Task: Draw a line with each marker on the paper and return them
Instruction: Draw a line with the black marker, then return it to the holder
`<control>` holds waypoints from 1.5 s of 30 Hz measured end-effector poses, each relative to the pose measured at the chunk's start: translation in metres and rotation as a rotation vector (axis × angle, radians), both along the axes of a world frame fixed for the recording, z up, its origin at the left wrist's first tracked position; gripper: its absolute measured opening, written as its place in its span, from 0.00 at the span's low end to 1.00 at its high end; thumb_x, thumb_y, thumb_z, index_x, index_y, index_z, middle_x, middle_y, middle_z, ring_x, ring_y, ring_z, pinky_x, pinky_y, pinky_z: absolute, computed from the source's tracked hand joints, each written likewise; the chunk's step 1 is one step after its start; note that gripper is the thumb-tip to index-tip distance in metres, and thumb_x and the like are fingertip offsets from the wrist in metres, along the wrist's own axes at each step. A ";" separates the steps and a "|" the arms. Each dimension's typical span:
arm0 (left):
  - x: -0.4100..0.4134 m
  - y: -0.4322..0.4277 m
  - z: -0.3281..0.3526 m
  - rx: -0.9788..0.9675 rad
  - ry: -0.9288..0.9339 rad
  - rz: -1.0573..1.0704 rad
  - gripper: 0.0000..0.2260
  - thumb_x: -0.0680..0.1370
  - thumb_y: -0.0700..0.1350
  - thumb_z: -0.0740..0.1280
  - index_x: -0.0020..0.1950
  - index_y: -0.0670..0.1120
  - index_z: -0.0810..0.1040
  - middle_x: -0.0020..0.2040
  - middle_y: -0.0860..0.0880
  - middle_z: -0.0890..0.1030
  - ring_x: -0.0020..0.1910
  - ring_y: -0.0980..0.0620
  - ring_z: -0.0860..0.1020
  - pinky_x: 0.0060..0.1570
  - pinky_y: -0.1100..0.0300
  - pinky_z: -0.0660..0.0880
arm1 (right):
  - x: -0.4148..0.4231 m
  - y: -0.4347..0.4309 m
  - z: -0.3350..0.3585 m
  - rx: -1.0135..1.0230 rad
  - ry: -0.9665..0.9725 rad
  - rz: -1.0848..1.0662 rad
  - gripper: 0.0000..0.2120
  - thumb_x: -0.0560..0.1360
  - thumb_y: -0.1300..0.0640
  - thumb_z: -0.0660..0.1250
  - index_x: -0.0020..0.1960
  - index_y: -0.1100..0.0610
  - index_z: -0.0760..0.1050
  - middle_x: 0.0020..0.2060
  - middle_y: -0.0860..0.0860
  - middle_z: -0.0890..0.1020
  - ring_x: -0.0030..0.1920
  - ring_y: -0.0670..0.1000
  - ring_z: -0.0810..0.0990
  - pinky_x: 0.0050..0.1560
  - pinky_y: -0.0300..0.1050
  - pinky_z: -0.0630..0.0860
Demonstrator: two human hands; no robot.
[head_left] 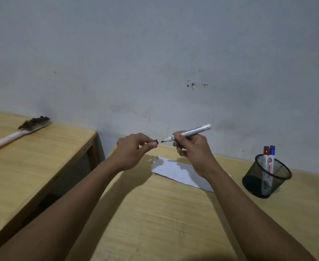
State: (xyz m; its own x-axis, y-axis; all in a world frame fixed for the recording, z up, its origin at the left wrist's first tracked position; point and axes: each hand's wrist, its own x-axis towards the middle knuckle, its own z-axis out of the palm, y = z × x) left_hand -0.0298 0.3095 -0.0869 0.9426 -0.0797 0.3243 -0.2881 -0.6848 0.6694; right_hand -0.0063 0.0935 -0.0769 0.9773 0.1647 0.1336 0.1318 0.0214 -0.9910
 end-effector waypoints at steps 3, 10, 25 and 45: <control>0.005 0.006 -0.024 0.213 -0.056 0.074 0.10 0.75 0.62 0.64 0.50 0.62 0.82 0.55 0.60 0.80 0.57 0.55 0.74 0.66 0.36 0.57 | 0.008 0.007 -0.020 -0.099 -0.058 -0.061 0.07 0.76 0.56 0.75 0.47 0.61 0.84 0.35 0.52 0.85 0.31 0.47 0.77 0.35 0.40 0.74; -0.009 0.002 -0.053 0.441 -0.010 -0.030 0.17 0.76 0.65 0.56 0.56 0.63 0.80 0.60 0.60 0.77 0.64 0.54 0.68 0.70 0.31 0.46 | 0.027 0.016 -0.054 -0.183 0.017 -0.031 0.07 0.77 0.59 0.74 0.46 0.62 0.81 0.34 0.56 0.84 0.33 0.51 0.80 0.36 0.45 0.77; -0.002 0.005 -0.066 0.563 -0.004 -0.109 0.23 0.76 0.64 0.50 0.61 0.61 0.79 0.63 0.54 0.77 0.64 0.48 0.70 0.67 0.26 0.52 | 0.034 0.016 -0.080 -0.263 -0.028 -0.072 0.08 0.79 0.57 0.71 0.48 0.63 0.83 0.37 0.55 0.87 0.32 0.43 0.82 0.35 0.36 0.77; -0.002 0.006 -0.064 0.524 0.157 -0.142 0.21 0.78 0.61 0.54 0.68 0.60 0.73 0.75 0.53 0.67 0.75 0.47 0.58 0.66 0.25 0.51 | 0.038 0.017 -0.084 -0.300 -0.036 -0.053 0.09 0.79 0.54 0.71 0.45 0.59 0.85 0.37 0.54 0.87 0.37 0.52 0.84 0.42 0.47 0.80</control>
